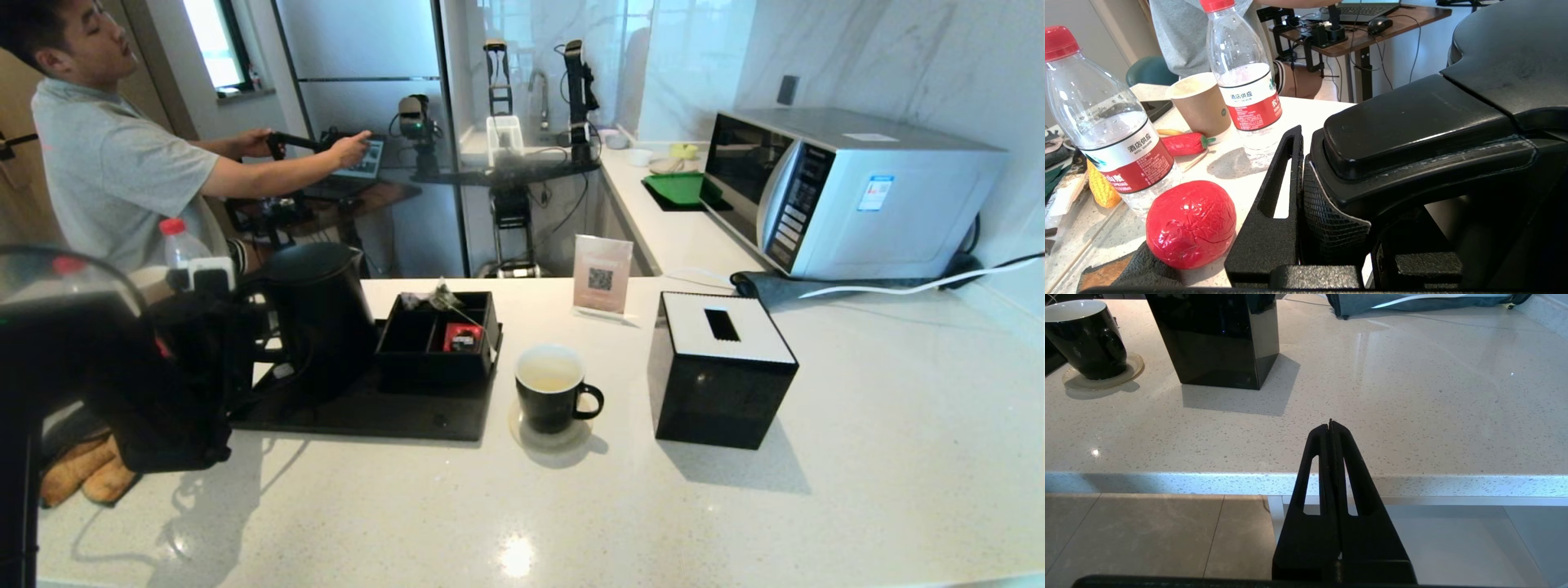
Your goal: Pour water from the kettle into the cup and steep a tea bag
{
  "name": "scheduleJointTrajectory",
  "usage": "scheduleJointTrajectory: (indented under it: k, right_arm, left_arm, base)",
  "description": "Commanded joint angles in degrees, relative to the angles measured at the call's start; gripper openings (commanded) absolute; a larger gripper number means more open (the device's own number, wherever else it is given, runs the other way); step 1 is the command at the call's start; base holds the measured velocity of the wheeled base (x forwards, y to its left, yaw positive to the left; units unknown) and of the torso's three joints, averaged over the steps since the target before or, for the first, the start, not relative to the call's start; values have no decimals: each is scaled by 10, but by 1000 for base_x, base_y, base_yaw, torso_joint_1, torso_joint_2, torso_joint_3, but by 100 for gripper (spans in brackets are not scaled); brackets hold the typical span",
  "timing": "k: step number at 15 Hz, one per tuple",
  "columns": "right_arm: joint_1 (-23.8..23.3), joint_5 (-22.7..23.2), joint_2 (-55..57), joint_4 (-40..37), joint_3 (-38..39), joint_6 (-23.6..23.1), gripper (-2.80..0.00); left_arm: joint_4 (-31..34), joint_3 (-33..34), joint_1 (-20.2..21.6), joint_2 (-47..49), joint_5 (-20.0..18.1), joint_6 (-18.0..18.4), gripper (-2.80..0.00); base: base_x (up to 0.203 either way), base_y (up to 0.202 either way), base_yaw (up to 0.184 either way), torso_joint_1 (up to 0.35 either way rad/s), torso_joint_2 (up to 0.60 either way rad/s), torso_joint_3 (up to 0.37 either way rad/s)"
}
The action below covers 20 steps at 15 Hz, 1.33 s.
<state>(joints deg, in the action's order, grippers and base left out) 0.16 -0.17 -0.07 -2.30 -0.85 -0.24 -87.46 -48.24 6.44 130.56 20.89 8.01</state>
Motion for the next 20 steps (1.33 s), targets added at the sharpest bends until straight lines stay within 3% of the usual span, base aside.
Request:
scheduleJointTrajectory:
  k: [1, 3, 4, 11, 20]
  right_arm:
    - [0, 0, 1, 0, 0, 0, -280]
    - [0, 0, 1, -1, 0, 0, -280]
    - [0, 0, 1, 0, 0, 0, -280]
    - [0, 0, 1, 0, 0, 0, -280]
    - [0, 0, 1, 0, 0, 0, -280]
  left_arm:
    - [-25, 2, -5, 2, 1, 0, -280]
    - [-25, 6, -8, 2, 2, 0, -280]
    - [-25, 7, -9, 2, 2, 0, 0]
    - [-25, 10, -7, 0, 2, 0, 0]
    - [-25, 64, -6, -50, 2, -1, 0]
  base:
    - [0, 0, 0, 0, 0, 0]
    - [0, 0, 0, 0, 0, 0]
    - [0, 0, 0, 0, 0, 0]
    - [0, 0, 0, 0, 0, 0]
    - [0, 0, 0, 0, 0, 0]
